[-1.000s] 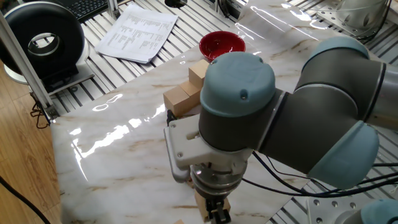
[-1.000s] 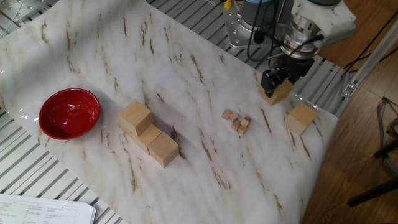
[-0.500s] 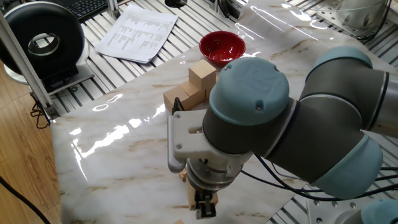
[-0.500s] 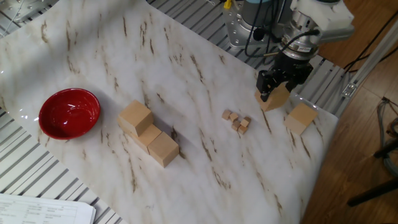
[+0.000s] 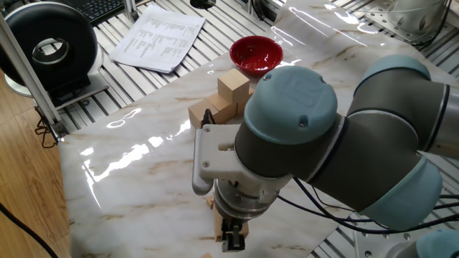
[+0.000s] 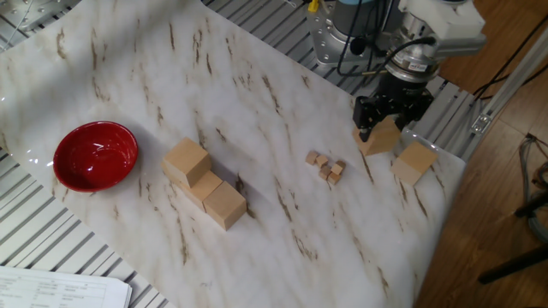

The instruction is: Stack the blocks into a pyramid shape

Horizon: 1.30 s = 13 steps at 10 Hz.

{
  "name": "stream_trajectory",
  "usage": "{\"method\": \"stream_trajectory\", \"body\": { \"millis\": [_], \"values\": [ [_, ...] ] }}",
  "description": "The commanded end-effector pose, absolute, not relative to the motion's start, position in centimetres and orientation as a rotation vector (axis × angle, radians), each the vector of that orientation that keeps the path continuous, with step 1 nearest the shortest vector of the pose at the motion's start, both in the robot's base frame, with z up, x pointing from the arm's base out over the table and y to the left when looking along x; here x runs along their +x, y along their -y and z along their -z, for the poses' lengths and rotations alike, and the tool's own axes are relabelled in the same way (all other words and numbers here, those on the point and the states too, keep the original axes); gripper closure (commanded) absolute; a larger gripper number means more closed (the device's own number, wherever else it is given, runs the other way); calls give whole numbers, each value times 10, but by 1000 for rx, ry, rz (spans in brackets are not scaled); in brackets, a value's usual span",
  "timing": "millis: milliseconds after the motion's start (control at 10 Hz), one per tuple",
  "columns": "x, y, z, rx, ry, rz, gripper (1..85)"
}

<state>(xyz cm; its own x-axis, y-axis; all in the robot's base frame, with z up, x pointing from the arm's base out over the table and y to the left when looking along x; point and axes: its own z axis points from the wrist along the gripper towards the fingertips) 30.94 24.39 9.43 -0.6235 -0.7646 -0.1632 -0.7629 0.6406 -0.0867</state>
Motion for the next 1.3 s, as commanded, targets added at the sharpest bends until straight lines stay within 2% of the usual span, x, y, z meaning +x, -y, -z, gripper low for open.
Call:
{"method": "stream_trajectory", "body": {
  "millis": [0, 300, 800, 1200],
  "values": [
    [308, -246, -95, -1192, -2708, -13, 847],
    [326, -240, -105, -1189, -2711, 25, 847],
    [354, -232, -134, -1234, -2734, -31, 847],
    [377, -209, -132, -1291, -2724, -40, 847]
  ]
}}
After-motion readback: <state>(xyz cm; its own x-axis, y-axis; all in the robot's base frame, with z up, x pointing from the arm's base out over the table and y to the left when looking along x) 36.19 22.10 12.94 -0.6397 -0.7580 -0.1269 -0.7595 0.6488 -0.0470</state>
